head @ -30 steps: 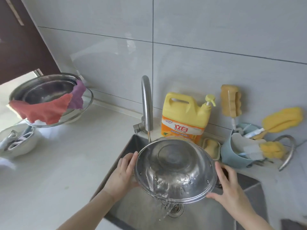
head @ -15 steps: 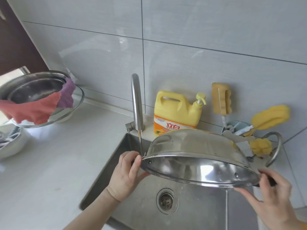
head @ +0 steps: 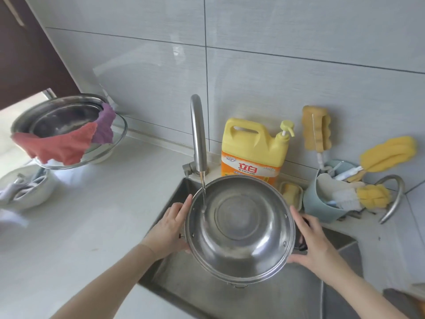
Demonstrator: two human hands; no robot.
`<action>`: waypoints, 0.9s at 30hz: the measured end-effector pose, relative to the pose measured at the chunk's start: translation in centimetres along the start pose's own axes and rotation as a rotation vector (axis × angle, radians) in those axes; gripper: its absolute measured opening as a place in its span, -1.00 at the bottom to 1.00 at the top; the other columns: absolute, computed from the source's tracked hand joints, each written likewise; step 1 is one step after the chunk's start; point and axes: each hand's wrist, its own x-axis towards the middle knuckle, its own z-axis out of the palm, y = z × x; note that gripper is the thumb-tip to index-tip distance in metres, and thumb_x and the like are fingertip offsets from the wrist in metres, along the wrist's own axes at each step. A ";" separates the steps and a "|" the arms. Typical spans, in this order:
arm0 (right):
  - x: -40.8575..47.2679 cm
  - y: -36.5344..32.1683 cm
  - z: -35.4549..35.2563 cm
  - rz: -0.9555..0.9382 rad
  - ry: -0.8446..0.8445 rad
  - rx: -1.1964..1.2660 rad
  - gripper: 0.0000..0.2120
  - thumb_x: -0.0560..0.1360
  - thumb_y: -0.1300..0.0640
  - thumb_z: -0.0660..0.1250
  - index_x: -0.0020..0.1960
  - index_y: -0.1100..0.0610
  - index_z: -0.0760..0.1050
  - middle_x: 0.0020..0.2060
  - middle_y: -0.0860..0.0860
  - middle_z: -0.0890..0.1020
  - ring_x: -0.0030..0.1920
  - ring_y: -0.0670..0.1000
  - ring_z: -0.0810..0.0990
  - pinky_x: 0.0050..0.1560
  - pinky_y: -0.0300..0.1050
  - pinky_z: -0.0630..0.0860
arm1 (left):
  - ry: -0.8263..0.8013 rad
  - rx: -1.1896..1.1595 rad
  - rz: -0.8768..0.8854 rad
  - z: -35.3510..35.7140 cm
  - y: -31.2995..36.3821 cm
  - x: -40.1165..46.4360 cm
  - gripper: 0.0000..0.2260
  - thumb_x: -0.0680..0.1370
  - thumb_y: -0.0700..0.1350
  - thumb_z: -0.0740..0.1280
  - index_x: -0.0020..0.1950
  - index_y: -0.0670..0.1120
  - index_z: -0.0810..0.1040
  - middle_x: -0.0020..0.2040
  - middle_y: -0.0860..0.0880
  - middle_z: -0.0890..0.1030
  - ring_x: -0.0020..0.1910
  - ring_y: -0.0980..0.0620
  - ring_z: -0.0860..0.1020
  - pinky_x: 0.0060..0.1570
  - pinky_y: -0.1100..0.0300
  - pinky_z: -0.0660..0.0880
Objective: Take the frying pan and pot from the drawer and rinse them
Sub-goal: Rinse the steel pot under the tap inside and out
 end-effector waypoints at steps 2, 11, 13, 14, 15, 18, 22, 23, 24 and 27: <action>1.2 -0.3 0.7 0.039 -0.097 0.128 0.25 0.19 0.01 0.65 0.44 -0.49 -0.23 0.18 -0.26 0.22 -0.05 -0.10 0.46 0.00 -0.39 0.43 | -0.209 -0.074 -0.110 -1.1 -0.6 0.1 0.31 0.21 0.16 0.61 0.53 0.15 -0.40 0.29 0.07 0.18 0.22 0.11 0.27 0.30 0.23 0.32; 3.8 -1.5 2.0 0.210 -0.551 0.230 0.31 0.08 -0.10 0.63 0.53 -0.32 -0.21 0.37 -0.11 0.28 0.28 -0.17 0.34 0.37 -0.17 0.32 | -0.763 -0.239 -0.225 -6.7 -3.4 2.2 0.23 0.12 0.11 0.67 0.53 0.34 -0.12 0.40 0.17 0.35 0.29 0.17 0.42 0.35 0.04 0.39; 3.5 -1.3 2.6 0.251 -0.634 0.290 0.30 0.09 -0.05 0.65 0.55 -0.27 -0.15 0.37 -0.11 0.39 0.22 -0.14 0.48 0.30 -0.16 0.42 | -0.885 -0.284 -0.190 -8.7 -3.0 3.1 0.03 0.18 0.03 0.66 0.46 0.36 0.10 0.25 0.15 0.52 -0.07 0.25 0.58 -0.02 0.14 0.57; 3.2 -1.1 3.2 0.267 -0.663 0.348 0.27 0.12 0.00 0.66 0.55 -0.28 -0.11 0.34 -0.12 0.45 0.13 -0.11 0.57 0.22 -0.11 0.51 | -0.934 -0.273 -0.177 -9.7 -2.7 3.7 -0.05 0.23 -0.02 0.64 0.45 0.31 0.16 0.20 0.10 0.56 -0.24 0.30 0.57 -0.18 0.20 0.55; 2.8 -0.9 3.9 0.276 -0.681 0.421 0.23 0.14 0.07 0.66 0.54 -0.31 -0.07 0.31 -0.14 0.50 0.05 -0.08 0.63 0.14 -0.05 0.57 | -0.967 -0.245 -0.171 -10.7 -2.3 4.3 -0.11 0.28 -0.07 0.61 0.46 0.25 0.19 0.19 0.06 0.57 -0.33 0.32 0.55 -0.24 0.22 0.53; 1.3 -1.9 6.5 0.264 -0.621 0.576 0.14 0.17 0.24 0.62 0.44 -0.40 0.05 0.26 -0.16 0.56 0.00 -0.06 0.63 0.07 -0.06 0.58 | -0.971 -0.113 -0.194 -13.4 -0.8 5.5 -0.12 0.32 -0.05 0.62 0.46 0.22 0.17 0.24 0.03 0.50 -0.29 0.33 0.58 -0.08 0.16 0.59; -0.2 -4.0 10.4 0.264 -0.364 0.728 0.27 0.02 0.29 0.70 0.46 -0.37 0.09 0.27 -0.13 0.51 0.10 -0.09 0.59 0.10 0.00 0.59 | -0.808 0.146 -0.109 -15.4 0.7 5.3 0.12 0.16 0.10 0.66 0.46 0.41 -0.05 0.19 0.03 0.33 0.17 -0.04 0.45 0.20 -0.08 0.46; -0.4 -4.5 11.2 0.258 -0.262 0.713 0.33 -0.03 0.17 0.74 0.47 -0.40 0.04 0.29 -0.11 0.48 0.16 -0.11 0.55 0.16 0.03 0.57 | -0.731 0.207 -0.076 -15.5 0.6 5.1 0.20 0.16 0.09 0.66 0.48 0.39 -0.15 0.15 0.02 0.30 0.13 -0.05 0.40 0.17 -0.04 0.44; -0.5 -4.6 11.7 0.248 -0.174 0.665 0.38 -0.07 0.06 0.75 0.48 -0.43 -0.03 0.32 -0.13 0.43 0.23 -0.16 0.49 0.21 -0.01 0.54 | -0.642 0.262 -0.035 -15.4 0.5 4.7 0.25 0.16 0.09 0.66 0.49 0.37 -0.24 0.11 0.02 0.28 0.10 -0.02 0.36 0.13 0.00 0.44; 0.5 -4.5 11.1 0.175 0.054 0.506 0.45 -0.04 0.16 0.74 0.49 -0.42 -0.14 0.24 -0.14 0.33 0.15 -0.38 0.41 0.06 -0.47 0.43 | -0.377 0.308 0.029 -14.1 -1.0 3.4 0.29 0.17 0.15 0.64 0.48 0.33 -0.37 0.11 0.06 0.24 0.07 0.05 0.34 0.05 0.13 0.45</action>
